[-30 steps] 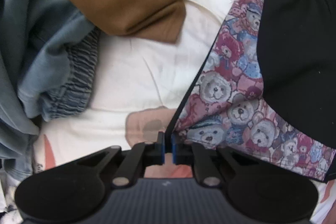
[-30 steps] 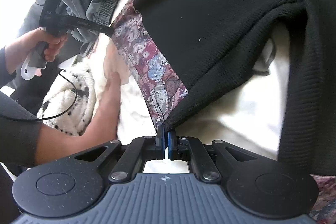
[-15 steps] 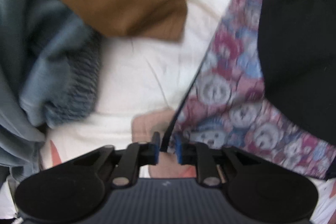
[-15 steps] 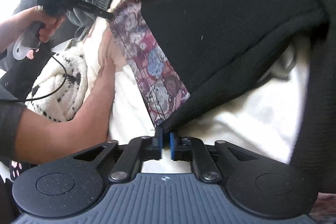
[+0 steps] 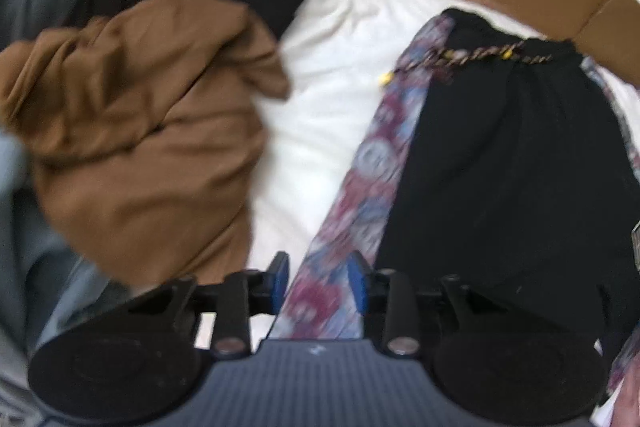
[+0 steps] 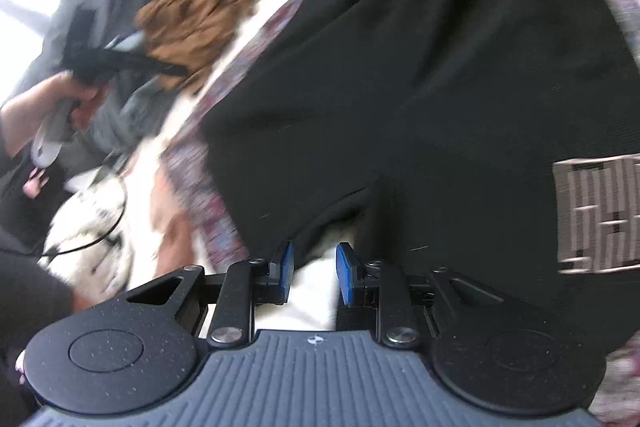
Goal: Fold clothes
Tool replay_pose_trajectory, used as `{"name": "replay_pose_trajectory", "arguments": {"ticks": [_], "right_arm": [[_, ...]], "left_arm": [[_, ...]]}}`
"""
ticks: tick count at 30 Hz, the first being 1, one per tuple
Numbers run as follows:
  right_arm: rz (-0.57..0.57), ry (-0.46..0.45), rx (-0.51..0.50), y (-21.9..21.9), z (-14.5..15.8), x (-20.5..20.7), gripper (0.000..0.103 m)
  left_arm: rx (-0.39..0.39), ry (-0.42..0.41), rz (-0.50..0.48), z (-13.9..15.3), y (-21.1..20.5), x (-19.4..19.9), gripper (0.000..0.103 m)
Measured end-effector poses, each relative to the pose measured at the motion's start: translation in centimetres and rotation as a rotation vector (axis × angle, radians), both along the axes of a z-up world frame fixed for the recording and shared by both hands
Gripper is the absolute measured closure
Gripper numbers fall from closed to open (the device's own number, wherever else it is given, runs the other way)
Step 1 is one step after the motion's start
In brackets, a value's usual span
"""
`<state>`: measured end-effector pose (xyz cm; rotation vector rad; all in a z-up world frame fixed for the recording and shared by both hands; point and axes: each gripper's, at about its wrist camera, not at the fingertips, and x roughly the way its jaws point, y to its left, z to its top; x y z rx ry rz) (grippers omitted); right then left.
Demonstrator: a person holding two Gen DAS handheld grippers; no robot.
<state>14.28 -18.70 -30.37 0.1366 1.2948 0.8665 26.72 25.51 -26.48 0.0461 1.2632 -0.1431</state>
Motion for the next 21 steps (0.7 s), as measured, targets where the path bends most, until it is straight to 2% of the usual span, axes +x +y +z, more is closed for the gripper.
{"name": "replay_pose_trajectory", "arguments": {"ticks": [6,8,10,14,21], "right_arm": [[-0.119,-0.074,-0.093,-4.1,2.3,2.4,0.076],[-0.151,-0.092,-0.113,-5.5,2.8,3.1,0.065],[-0.199,-0.114,-0.135,-6.7,2.8,4.0,0.065],[-0.282,-0.14,-0.125,-8.6,2.3,5.8,0.064],[-0.327,-0.177,-0.188,-10.3,1.1,8.3,0.064]], "left_arm": [[-0.028,-0.073,-0.021,-1.3,-2.0,2.9,0.066],[-0.029,-0.104,0.0,-1.1,-2.0,3.6,0.066],[-0.039,-0.122,0.015,-1.1,-2.3,4.6,0.066],[-0.022,-0.153,-0.042,-1.3,-4.3,6.4,0.06],[0.031,-0.26,-0.18,-2.8,-8.6,9.8,0.06]]}}
